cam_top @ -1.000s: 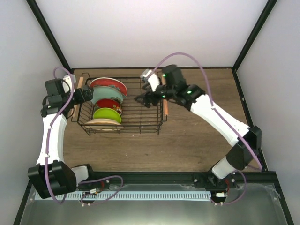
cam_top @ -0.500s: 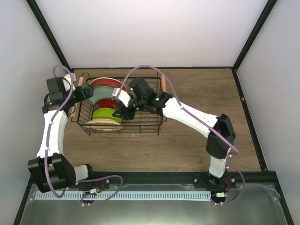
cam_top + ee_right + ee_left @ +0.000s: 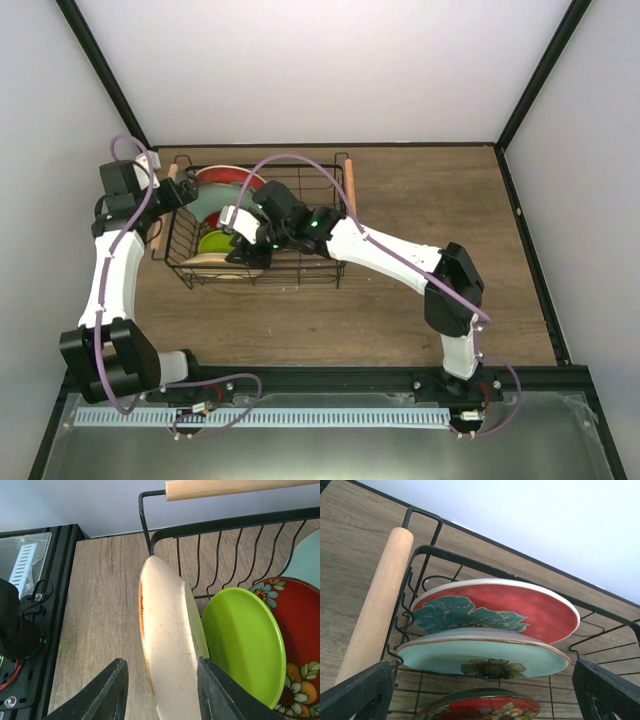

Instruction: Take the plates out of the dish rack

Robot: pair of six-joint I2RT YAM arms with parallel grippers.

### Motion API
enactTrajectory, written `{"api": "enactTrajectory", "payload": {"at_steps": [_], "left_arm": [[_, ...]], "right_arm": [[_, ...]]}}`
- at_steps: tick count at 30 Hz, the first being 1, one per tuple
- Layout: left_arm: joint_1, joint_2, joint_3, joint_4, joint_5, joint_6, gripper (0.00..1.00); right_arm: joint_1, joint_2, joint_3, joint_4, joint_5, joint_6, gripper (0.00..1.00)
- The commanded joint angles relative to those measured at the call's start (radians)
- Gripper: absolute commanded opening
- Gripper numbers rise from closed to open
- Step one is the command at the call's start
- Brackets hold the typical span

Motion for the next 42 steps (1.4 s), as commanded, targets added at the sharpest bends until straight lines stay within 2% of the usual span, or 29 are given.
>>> {"api": "enactTrajectory", "payload": {"at_steps": [1,24,28,38,42], "left_arm": [[0.004,0.015,0.035,0.023,0.017,-0.043,1.00],[0.003,0.013,0.028,0.032,0.059,-0.114,1.00],[0.004,0.011,0.027,0.035,0.061,-0.116,1.00],[0.004,0.002,0.013,0.057,0.069,-0.145,1.00],[0.004,-0.001,0.010,0.060,0.069,-0.146,1.00]], "right_arm": [[0.033,0.020,0.055,0.018,0.034,-0.028,0.40],[0.098,0.141,0.084,0.087,0.291,-0.082,0.27],[0.101,0.155,0.087,0.093,0.324,-0.089,0.22],[0.101,0.153,0.055,0.092,0.360,-0.094,0.02],[0.100,0.144,0.036,0.089,0.360,-0.092,0.01]]}}
